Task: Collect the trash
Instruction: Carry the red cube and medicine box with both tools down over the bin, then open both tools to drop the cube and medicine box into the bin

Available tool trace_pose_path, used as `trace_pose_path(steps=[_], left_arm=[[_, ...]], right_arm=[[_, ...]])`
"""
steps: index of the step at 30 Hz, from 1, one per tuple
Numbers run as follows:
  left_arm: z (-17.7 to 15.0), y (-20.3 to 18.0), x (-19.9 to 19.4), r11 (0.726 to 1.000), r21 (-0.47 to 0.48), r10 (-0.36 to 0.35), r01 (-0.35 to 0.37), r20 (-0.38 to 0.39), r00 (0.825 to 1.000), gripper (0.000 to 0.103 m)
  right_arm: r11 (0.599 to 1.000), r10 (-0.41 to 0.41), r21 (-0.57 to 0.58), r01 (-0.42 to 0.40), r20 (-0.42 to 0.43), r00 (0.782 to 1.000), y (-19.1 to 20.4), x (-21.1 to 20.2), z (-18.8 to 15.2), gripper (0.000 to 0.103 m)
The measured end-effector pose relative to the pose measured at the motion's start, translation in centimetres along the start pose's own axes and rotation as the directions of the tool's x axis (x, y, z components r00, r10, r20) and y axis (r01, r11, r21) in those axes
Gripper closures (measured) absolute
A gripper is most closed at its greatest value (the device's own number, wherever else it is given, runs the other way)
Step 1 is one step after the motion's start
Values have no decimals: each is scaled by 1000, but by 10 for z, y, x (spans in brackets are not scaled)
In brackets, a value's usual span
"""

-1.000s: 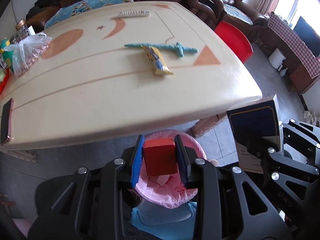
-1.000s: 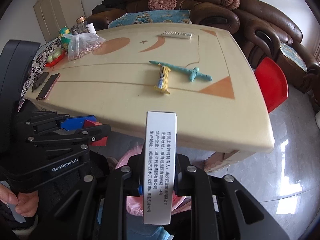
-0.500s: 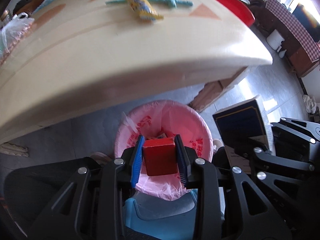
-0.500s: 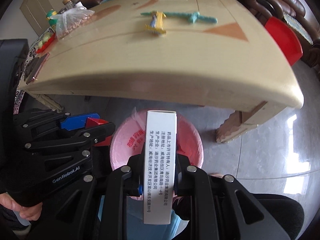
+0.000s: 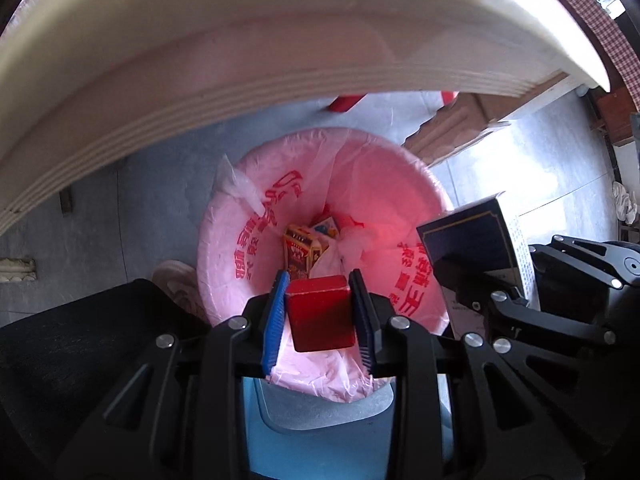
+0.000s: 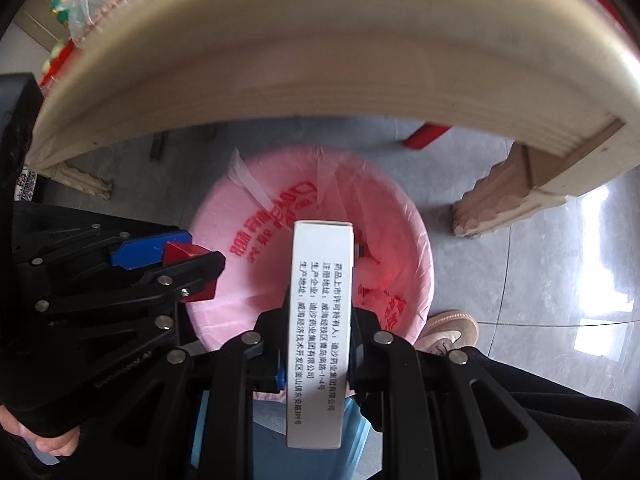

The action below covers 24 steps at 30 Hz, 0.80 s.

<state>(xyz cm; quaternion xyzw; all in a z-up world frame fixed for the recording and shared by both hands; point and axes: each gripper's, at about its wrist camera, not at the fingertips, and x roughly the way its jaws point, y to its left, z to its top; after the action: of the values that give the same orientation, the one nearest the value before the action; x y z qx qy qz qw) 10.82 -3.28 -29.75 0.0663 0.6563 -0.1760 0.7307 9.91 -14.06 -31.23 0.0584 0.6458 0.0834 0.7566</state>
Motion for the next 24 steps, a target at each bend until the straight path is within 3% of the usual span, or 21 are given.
trace_pose_path(steps=[11, 21, 24], left_arm=[[7, 1, 38, 1000, -3, -6, 6, -87, 996, 72], [14, 8, 60, 999, -30, -28, 24, -134, 991, 72], [15, 11, 61, 999, -41, -14, 8, -145, 989, 63]], right_arm=[[1000, 9, 1, -9, -94, 996, -11, 46, 3, 83], [999, 32, -5, -33, -129, 991, -12, 62, 6, 82], [1000, 15, -15, -17, -127, 992, -12, 65, 6, 80]])
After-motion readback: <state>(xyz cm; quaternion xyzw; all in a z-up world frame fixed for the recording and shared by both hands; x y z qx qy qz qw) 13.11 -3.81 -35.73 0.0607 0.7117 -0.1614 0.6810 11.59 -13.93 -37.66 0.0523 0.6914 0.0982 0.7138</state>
